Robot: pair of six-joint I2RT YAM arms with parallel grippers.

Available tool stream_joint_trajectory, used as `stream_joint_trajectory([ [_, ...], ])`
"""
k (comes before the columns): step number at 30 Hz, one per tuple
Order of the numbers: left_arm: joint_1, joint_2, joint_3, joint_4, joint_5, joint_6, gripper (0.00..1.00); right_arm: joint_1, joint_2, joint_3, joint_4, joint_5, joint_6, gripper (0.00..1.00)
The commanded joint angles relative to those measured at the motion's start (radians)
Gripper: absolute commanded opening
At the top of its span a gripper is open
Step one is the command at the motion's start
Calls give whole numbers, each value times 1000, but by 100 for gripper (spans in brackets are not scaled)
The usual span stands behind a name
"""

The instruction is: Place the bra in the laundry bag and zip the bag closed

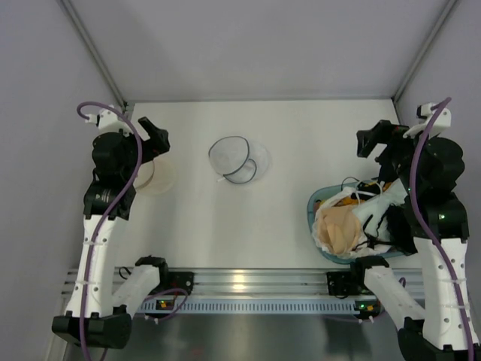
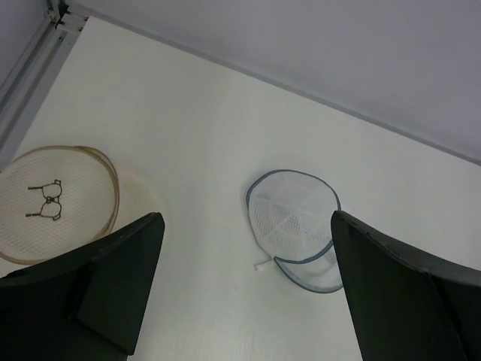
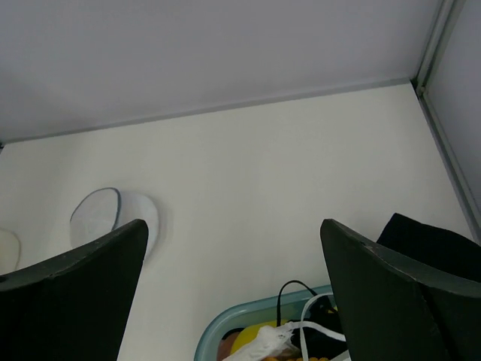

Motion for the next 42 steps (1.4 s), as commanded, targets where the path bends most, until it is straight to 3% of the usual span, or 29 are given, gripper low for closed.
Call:
stream_joint_trajectory([
  [1,-3,-27,-6,7,-19,11,99,-10,-13,-2,-38,130,36,99],
  [7,-3,-32,-78,55,13,9,98,-10,33,-25,-77,285,101,99],
  [13,-3,-21,-140,58,8,53,99,-16,219,-22,-77,479,124,99],
  [18,-3,-1,-138,54,-8,78,99,-201,372,67,-134,451,141,99],
  [22,-3,1,-144,52,-9,84,99,-283,346,33,-126,469,154,99],
  [34,-11,71,-146,57,159,109,98,-286,219,108,-256,557,142,100],
  [37,-20,91,-141,58,234,112,99,-284,155,43,-302,564,150,99],
  [42,-57,146,-105,75,332,118,99,-284,53,-103,-237,538,160,99],
])
